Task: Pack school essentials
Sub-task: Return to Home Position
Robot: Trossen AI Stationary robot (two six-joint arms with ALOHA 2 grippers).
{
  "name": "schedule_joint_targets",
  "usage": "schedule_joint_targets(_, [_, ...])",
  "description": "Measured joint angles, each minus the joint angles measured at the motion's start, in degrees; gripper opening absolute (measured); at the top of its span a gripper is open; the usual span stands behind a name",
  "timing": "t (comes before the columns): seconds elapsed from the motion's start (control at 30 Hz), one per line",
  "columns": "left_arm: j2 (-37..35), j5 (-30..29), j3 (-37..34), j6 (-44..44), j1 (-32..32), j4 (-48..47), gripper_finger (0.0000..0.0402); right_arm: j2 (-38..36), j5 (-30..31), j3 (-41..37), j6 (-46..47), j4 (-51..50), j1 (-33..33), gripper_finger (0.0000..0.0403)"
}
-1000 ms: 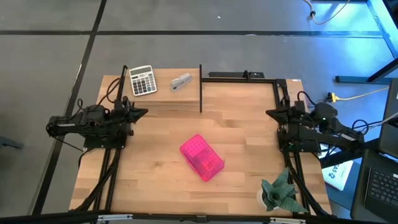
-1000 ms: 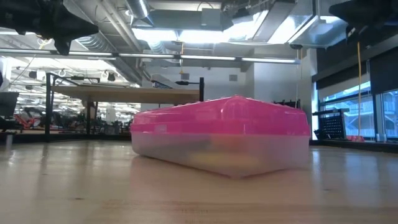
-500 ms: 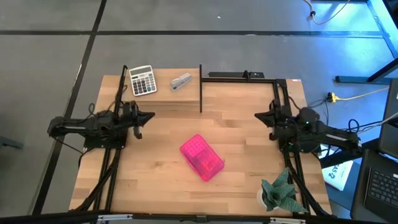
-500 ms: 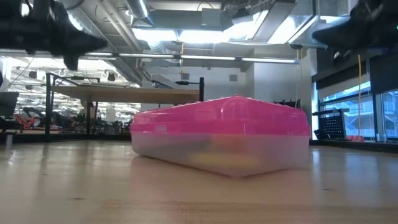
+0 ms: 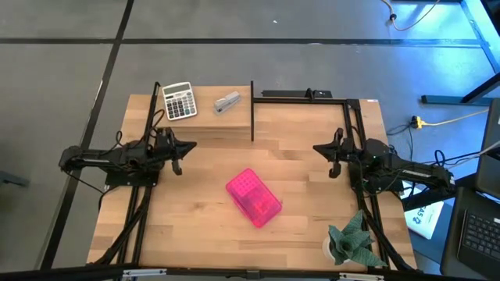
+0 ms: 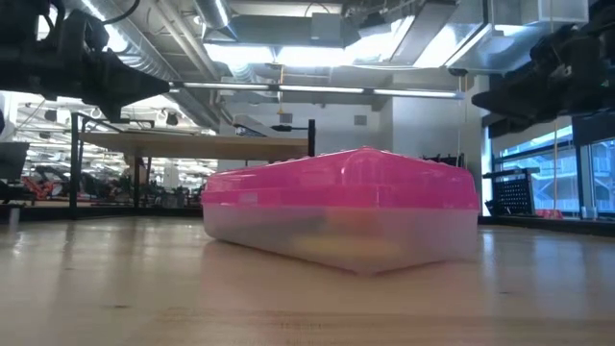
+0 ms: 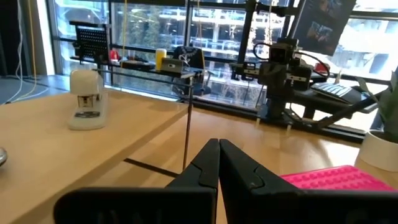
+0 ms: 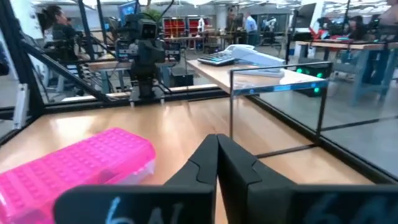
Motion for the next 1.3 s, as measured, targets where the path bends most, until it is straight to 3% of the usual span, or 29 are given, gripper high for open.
schedule_joint_targets(0.13, [0.01, -0.78, 0.0, 0.0, 0.0, 0.02, 0.0, 0.0, 3.7, 0.01, -0.13, 0.49, -0.02, 0.0016])
schedule_joint_targets(1.3, [0.0, -0.91, 0.0, -0.02, 0.0, 0.0, 0.0, 0.04, 3.68, 0.09, -0.05, 0.35, -0.02, 0.0021])
